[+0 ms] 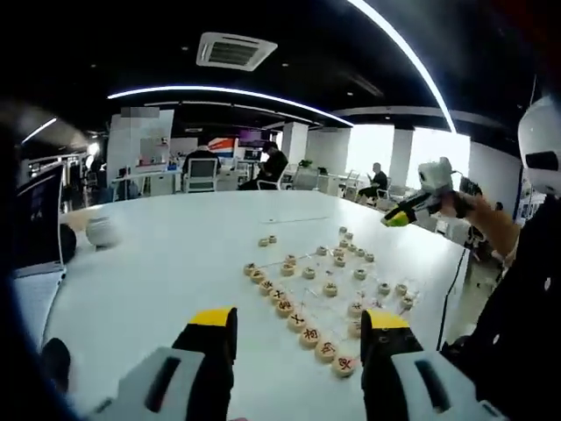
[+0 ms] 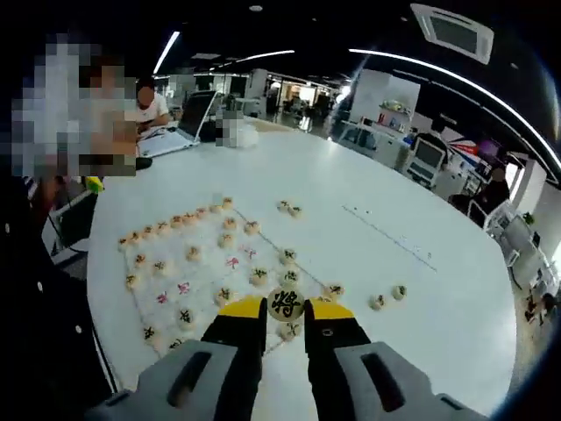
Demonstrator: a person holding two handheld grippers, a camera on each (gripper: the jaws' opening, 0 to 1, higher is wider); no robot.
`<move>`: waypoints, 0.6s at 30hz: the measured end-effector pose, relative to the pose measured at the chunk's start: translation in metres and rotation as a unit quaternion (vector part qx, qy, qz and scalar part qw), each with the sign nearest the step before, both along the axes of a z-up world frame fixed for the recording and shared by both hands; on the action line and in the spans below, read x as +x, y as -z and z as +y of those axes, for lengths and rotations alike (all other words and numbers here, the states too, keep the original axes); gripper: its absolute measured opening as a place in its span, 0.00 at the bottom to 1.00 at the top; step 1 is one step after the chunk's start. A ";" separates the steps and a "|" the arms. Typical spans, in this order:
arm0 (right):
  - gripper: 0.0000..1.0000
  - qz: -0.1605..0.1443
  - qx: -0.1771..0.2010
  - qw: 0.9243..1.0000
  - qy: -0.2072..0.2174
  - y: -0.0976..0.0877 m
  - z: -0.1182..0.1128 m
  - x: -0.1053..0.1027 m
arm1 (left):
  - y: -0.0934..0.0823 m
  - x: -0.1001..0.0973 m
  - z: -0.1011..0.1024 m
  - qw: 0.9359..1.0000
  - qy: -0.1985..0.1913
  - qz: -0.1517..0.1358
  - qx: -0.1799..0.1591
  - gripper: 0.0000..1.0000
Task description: Pick up the chess pieces one by one and place each piece onto its starting position on the chessboard, setting the pieces on their correct points until all the chess pieces are arranged in the starting layout
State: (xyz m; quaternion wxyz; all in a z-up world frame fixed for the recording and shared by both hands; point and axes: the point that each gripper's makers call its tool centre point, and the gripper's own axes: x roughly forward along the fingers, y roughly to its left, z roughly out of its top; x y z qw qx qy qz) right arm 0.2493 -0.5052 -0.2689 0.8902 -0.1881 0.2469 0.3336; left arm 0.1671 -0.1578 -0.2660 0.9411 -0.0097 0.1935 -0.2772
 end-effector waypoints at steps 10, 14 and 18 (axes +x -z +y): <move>0.19 -0.002 0.029 0.995 0.094 0.023 -0.038 -0.062 | 0.001 0.004 -0.013 1.000 0.019 0.009 0.012 0.58; 0.19 -0.011 0.035 0.995 0.097 0.020 -0.032 -0.058 | 0.003 0.004 -0.015 1.000 0.020 0.012 0.013 0.58; 0.19 -0.007 0.023 0.997 0.078 0.025 -0.021 -0.044 | 0.002 0.003 -0.015 1.000 0.021 0.012 0.013 0.58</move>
